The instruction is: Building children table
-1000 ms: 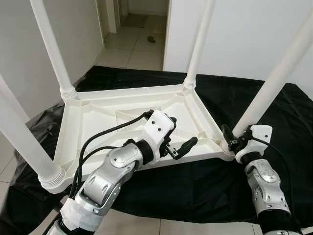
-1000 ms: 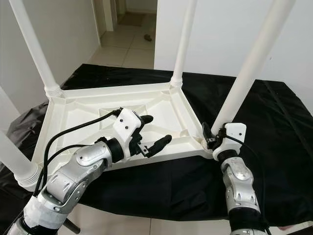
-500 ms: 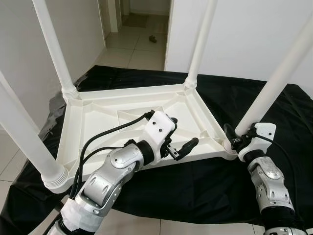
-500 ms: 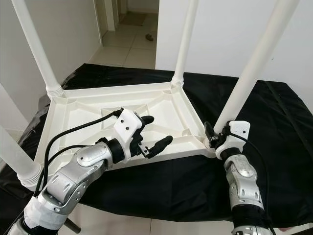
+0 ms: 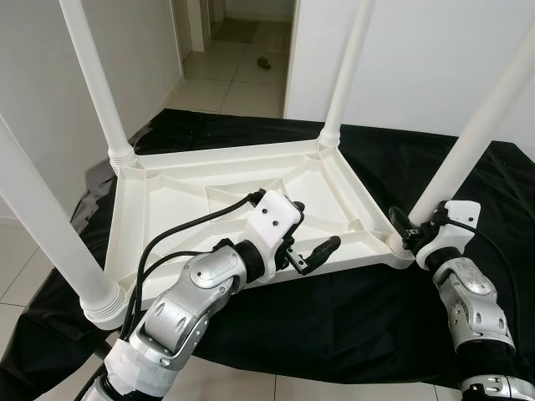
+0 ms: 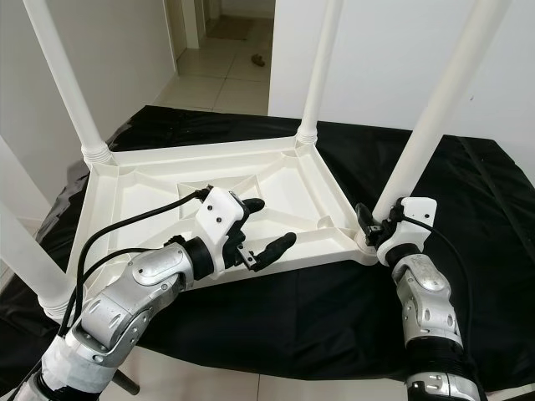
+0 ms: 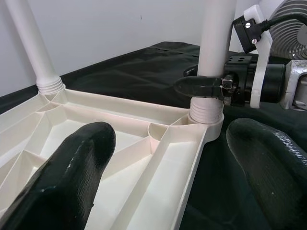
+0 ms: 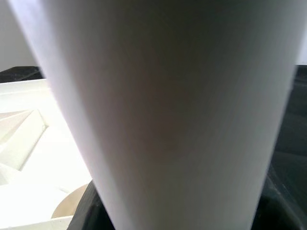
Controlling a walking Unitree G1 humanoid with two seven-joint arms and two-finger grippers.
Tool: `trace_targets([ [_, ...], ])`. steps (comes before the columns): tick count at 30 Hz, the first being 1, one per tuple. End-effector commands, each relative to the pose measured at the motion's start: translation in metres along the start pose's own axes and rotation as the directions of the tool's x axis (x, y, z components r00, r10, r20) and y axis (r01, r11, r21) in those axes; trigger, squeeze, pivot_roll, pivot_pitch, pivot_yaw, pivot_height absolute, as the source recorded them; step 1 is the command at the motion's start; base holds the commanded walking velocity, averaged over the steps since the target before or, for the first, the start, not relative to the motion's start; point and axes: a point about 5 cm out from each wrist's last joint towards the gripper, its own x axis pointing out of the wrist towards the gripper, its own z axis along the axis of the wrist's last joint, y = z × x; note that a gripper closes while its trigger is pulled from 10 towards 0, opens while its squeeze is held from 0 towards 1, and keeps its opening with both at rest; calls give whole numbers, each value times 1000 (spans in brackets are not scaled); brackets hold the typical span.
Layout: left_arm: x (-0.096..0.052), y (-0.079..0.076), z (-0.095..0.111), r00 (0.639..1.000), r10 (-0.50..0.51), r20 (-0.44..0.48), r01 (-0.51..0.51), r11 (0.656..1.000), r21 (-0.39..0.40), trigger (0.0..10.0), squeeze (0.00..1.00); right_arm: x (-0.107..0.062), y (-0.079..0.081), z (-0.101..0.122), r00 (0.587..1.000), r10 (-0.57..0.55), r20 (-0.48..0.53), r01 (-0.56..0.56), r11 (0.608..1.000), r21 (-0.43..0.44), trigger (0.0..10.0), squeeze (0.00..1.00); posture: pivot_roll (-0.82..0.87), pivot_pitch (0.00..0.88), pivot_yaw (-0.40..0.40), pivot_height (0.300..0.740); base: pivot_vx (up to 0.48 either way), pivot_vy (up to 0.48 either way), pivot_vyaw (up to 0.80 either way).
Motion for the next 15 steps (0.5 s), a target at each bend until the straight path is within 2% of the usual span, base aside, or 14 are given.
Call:
trace_targets([
  [1,-1,-6,0,999,-47,1,47,999,-2,10000,0,-20,-8,-61,950,-47,-310,106,978,178,10000,0,68,65,26,740,0,0,0],
  [14,-1,-6,1,999,-48,2,48,999,0,10000,0,-17,-13,-60,943,-52,-328,126,970,210,10000,0,71,66,23,740,0,0,0],
  [15,-2,-7,1,999,-48,3,48,999,-1,10000,0,-18,-13,-62,940,-55,-338,143,960,240,10000,0,73,69,21,740,0,0,0],
])
